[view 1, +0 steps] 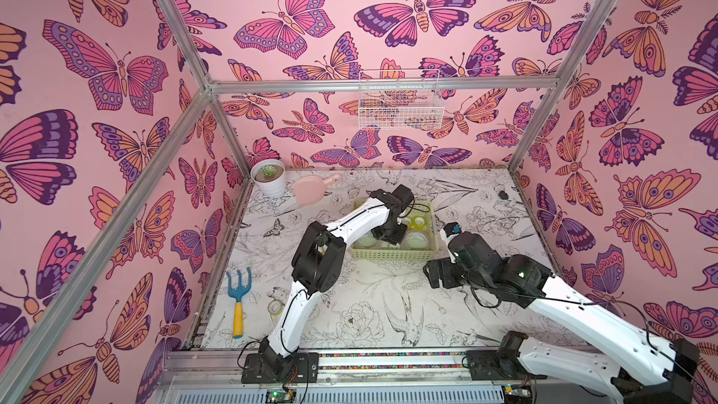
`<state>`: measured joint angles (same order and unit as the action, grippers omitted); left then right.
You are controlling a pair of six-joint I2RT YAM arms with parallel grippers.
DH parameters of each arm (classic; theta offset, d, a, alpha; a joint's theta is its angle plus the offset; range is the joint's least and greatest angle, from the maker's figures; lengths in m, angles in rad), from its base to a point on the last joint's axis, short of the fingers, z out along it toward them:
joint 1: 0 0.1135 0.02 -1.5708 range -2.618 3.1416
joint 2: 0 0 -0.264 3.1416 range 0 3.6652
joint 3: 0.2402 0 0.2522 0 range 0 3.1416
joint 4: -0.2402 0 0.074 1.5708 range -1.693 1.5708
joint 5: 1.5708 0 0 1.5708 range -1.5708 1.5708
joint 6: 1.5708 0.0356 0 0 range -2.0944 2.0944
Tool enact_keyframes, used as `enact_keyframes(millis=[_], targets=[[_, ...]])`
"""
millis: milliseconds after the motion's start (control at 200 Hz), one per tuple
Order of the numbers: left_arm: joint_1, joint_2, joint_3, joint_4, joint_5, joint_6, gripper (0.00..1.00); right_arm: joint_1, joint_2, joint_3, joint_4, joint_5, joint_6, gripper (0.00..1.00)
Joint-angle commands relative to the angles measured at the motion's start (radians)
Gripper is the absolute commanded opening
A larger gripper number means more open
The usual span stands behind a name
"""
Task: Put the transparent tape into the storage box
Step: Place the tape in the storage box.
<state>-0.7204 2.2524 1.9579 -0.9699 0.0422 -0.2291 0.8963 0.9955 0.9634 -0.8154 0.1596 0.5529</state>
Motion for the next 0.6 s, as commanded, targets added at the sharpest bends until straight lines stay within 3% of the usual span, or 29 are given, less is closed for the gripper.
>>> enact_keyframes(millis=[0,150,215,265,441,521,596], targets=[[-0.002,-0.042,-0.012,-0.024,-0.030,-0.019,0.30,-0.007,-0.008,-0.005,0.003,0.005,0.012,0.99],[0.002,-0.069,0.026,-0.023,-0.038,-0.045,0.32,-0.008,-0.009,-0.006,0.008,-0.003,0.009,0.99],[0.007,-0.084,0.040,-0.023,-0.032,-0.063,0.42,-0.007,-0.008,-0.006,0.014,-0.012,0.003,0.99],[0.011,-0.100,0.045,-0.023,-0.025,-0.078,0.44,-0.007,-0.008,-0.006,0.019,-0.019,-0.001,0.99],[0.022,-0.158,0.031,-0.020,-0.028,-0.108,0.73,-0.007,0.004,0.000,0.041,-0.045,-0.021,0.99],[0.028,-0.187,0.008,-0.018,-0.034,-0.127,0.81,-0.008,0.019,0.006,0.057,-0.063,-0.034,0.99],[0.033,-0.226,-0.032,-0.007,-0.044,-0.147,1.00,-0.007,0.038,0.013,0.074,-0.086,-0.049,0.99]])
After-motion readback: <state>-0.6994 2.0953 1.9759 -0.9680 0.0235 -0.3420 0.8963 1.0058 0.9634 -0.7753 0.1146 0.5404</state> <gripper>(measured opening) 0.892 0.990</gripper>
